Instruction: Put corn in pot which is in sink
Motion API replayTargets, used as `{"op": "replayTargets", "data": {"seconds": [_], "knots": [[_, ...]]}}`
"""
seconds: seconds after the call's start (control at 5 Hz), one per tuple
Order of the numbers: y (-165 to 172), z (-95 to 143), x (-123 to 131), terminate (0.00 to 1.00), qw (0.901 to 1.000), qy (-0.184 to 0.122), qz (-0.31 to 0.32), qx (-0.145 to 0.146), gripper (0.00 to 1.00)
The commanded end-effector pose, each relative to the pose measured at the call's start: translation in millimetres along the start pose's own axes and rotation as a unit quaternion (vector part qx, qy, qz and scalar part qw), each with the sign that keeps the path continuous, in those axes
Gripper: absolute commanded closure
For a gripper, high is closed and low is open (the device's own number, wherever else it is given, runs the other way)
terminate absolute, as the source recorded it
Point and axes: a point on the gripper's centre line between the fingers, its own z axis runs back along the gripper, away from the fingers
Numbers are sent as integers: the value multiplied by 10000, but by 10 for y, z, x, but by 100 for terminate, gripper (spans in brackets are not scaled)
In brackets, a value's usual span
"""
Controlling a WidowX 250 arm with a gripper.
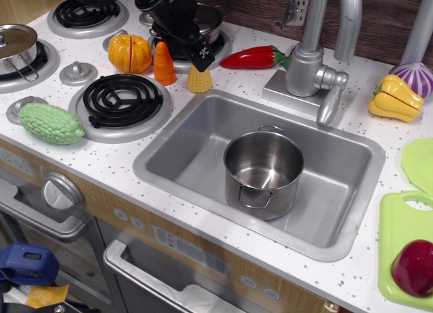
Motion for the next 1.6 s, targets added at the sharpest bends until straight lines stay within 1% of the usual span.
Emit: {"op": "replayTargets", "data": {"seconds": [0.0,0.4,0.8,1.0,1.2,1.4], "knots": [[0,0,0,0,10000,0,0,0,0],[51,-119,19,0,9997,-50,-212,-108,0],[94,-187,-44,0,9990,-166,-359,-190,0],[108,-228,-54,0,9967,-266,-614,-461,0],[140,-238,-66,0,9960,-254,-727,-458,0],[176,-254,-68,0,9947,-321,-835,-514,0]]}}
